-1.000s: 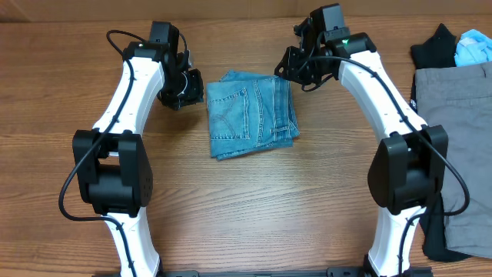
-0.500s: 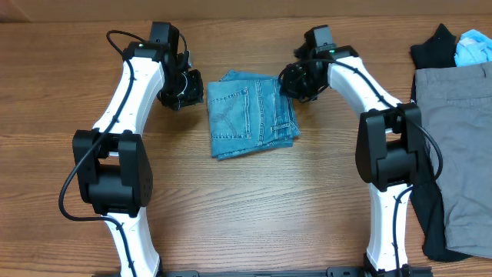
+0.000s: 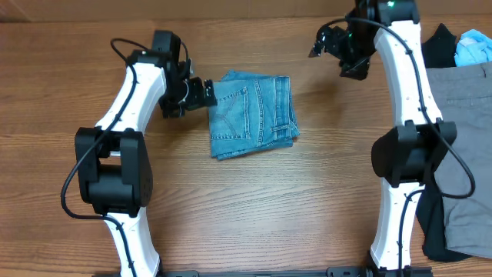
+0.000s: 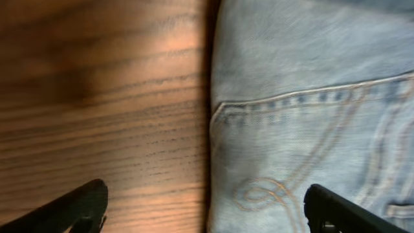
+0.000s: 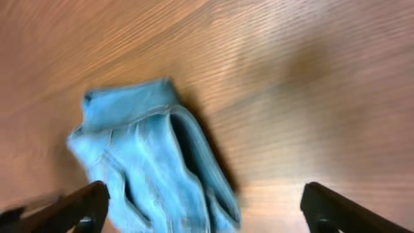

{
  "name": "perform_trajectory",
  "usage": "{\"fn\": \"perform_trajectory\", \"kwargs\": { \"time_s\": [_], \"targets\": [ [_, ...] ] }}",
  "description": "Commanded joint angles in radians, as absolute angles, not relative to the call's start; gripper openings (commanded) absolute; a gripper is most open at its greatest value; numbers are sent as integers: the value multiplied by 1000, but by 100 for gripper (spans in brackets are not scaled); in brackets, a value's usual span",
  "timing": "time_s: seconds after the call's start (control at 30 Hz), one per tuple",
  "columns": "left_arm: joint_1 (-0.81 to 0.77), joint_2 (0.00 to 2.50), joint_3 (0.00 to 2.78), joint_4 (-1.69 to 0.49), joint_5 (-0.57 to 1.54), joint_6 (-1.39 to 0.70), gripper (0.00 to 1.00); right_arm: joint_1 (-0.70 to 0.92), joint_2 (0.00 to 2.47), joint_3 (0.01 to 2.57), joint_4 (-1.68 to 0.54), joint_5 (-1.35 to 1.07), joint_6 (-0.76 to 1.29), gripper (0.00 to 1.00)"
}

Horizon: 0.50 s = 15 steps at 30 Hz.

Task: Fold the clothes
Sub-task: 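Raise the right gripper away and grasp the jeans' left edge with left gripper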

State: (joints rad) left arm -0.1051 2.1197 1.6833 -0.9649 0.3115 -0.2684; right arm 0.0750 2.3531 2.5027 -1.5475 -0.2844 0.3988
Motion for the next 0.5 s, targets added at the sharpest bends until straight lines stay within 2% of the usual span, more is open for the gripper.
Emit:
{"fn": "perform_trajectory", "kwargs": {
  "time_s": [0.0,0.3,0.43,0.47],
  "targets": [
    [-118,2121,1602,-910,416,-211,100,85,2312,2611,-1630,-281,385,100],
    [-169,2122,1457,-744,492,-182,100,85,2301,2650,-1669,-281,385,100],
    [-200,2122,1437,-696,492,-184,88,85,2301,2650,-1668,-281,385,100],
    [-211,2123,1433,-678,491,-187,80,84,2301,2650,-1669,-281,385,100]
  ]
}}
